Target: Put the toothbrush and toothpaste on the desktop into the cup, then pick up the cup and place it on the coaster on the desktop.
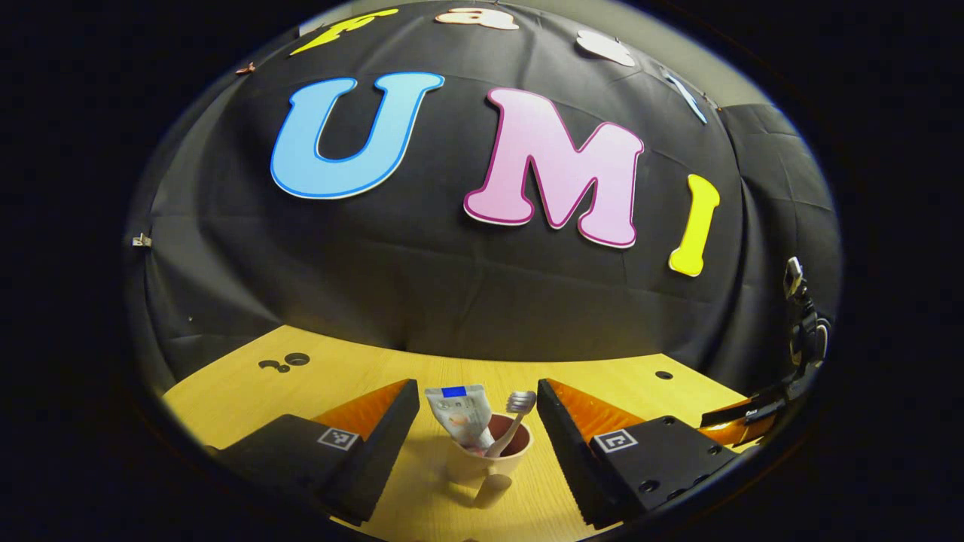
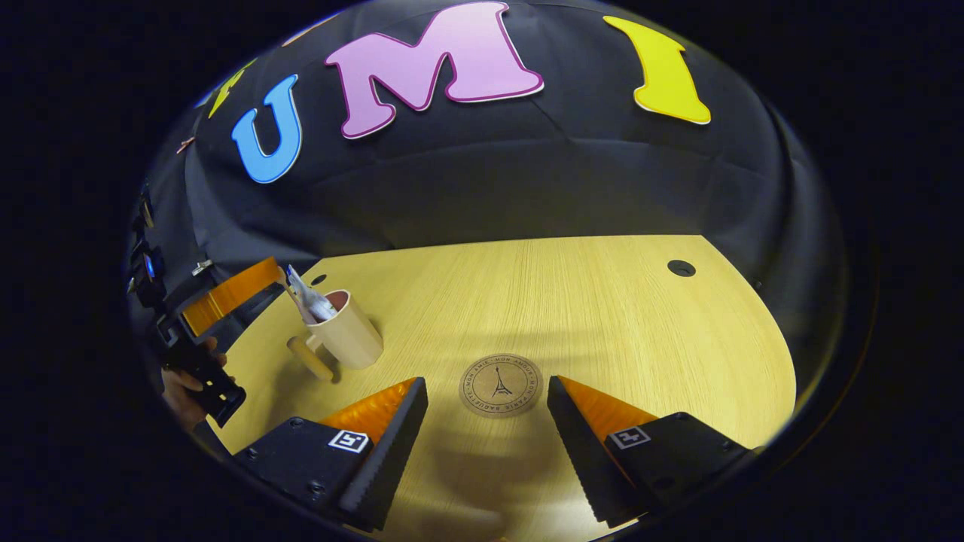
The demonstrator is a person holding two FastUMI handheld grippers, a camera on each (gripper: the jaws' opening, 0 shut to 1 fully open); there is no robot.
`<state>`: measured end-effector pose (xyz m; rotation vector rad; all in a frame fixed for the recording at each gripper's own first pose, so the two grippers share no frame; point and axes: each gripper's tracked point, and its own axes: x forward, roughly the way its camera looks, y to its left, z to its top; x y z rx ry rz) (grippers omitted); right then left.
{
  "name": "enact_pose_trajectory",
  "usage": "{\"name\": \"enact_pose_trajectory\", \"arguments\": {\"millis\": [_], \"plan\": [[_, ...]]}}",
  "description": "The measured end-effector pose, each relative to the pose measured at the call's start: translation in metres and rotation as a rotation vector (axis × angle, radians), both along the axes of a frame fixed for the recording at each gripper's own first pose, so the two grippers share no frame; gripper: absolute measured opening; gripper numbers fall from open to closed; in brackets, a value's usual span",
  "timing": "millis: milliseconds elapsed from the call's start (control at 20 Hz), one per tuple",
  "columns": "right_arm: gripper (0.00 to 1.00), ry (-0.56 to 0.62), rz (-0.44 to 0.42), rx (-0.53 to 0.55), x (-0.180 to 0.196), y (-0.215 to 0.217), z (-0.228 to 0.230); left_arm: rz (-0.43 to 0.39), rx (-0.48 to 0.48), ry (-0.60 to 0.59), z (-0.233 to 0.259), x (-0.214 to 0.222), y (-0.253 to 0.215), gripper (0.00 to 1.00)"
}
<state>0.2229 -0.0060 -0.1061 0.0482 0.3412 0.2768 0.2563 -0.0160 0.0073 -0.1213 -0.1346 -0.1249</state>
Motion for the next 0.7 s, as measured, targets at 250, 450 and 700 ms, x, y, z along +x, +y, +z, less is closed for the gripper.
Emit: {"name": "enact_pose_trajectory", "arguments": {"millis": [250,450,700], "plan": [[0.98,-0.008,-0.005,0.024,-0.007,-0.003,0.010,0.001,0.022,0.074,-0.002,-0.017,0.002,0.97],[0.98,-0.018,-0.015,0.036,-0.011,-0.009,0.017,-0.014,0.056,0.183,-0.015,-0.020,-0.002,0.97],[0.98,-0.014,-0.047,0.055,-0.016,-0.026,0.018,-0.040,0.123,0.351,-0.040,-0.018,-0.005,0.97]]}}
